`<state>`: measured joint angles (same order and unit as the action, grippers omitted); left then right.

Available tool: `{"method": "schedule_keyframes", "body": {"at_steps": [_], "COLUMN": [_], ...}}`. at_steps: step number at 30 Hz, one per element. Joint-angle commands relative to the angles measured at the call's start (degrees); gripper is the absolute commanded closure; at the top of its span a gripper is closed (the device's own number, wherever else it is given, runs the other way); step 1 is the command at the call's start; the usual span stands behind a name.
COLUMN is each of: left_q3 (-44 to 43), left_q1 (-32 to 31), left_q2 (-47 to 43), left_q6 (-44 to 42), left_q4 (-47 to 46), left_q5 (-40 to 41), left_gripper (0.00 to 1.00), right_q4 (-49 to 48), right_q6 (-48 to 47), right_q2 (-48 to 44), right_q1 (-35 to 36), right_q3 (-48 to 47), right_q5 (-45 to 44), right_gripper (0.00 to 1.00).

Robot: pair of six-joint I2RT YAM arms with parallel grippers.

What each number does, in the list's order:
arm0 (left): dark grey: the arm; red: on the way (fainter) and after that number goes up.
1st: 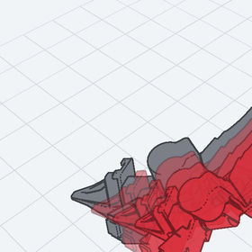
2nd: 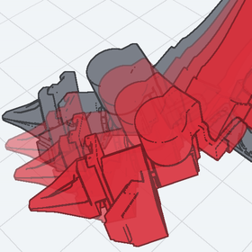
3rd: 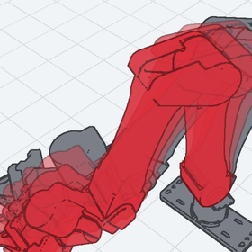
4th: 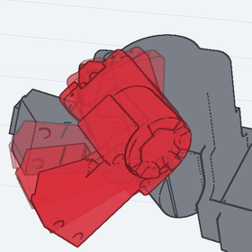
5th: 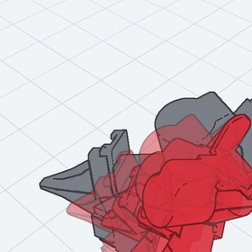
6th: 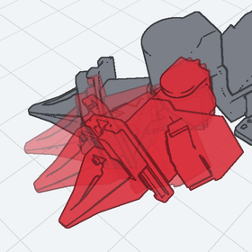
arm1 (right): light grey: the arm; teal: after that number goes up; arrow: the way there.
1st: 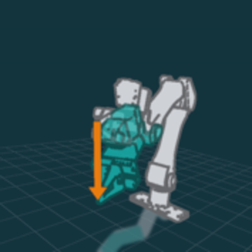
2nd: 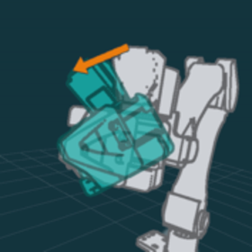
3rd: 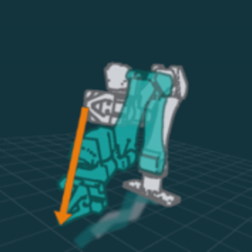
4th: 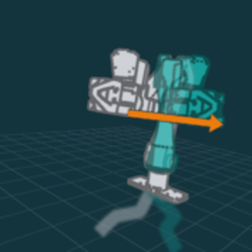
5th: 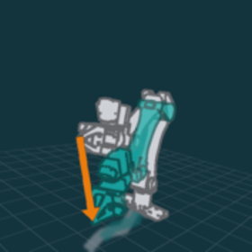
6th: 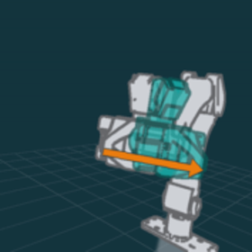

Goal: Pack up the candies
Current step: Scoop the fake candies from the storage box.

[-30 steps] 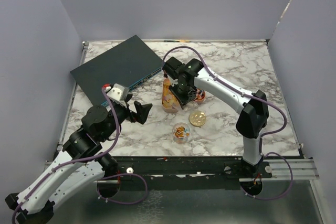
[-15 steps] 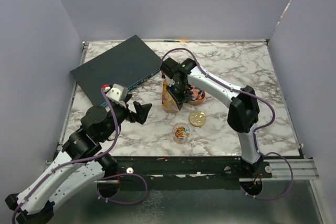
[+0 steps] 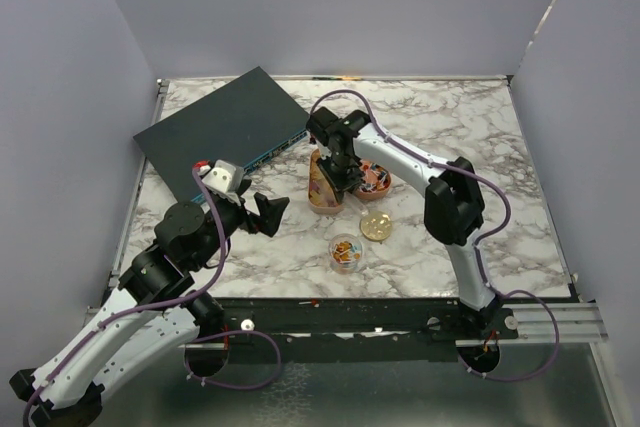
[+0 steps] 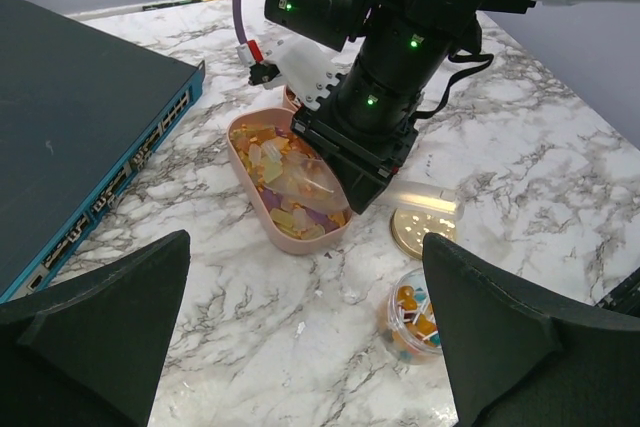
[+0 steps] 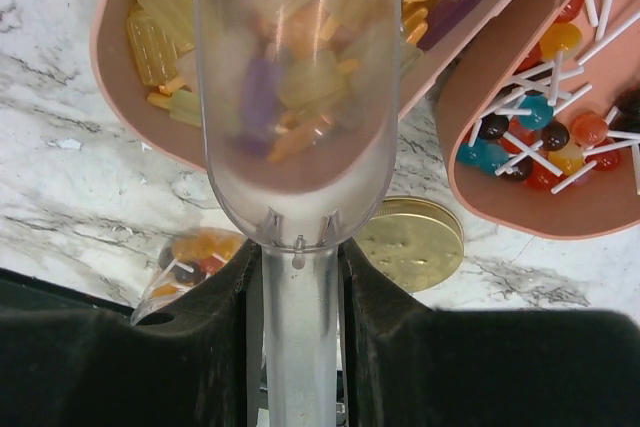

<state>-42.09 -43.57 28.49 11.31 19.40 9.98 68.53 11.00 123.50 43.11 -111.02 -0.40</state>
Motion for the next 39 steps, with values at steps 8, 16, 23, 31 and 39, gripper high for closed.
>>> {"method": "schedule_keyframes", "body": {"at_steps": [8,16,23,31,39], "left_q3": [0.8,0.8,0.8,0.8,0.9], "left_q1": [0.1,0.1,0.1,0.1,0.1], "left_q2": [-0.1,0.2,0.5,1.1,1.1], "left_q6": [0.0,0.0,-0.1,-0.1,-0.2], "left_q4": [0.2,0.1,0.2,0.2,0.1], "left_q5": [1.5,1.6,1.9,2.1,2.4], "left_gripper": [0.01,0.01,0.01,0.01,0.01], "right_q4": [-2.7,-2.7,-5.4,-9.9,-10.9], "right_q6": [1.1,1.0,0.0,-0.6,-0.3], "right_q2": [4.2,4.5,1.4,-3.4,-7.0], "right_q1": [-1.0,-1.2,-1.2,-1.1,-1.1], "right_q3": [-3.5,-3.4,1.3,7.1,9.9], "right_q5": [-2.4,-4.1,-3.9,-3.9,-3.9], "right_gripper": [0.99,1.00,0.99,1.00,0.99]}}
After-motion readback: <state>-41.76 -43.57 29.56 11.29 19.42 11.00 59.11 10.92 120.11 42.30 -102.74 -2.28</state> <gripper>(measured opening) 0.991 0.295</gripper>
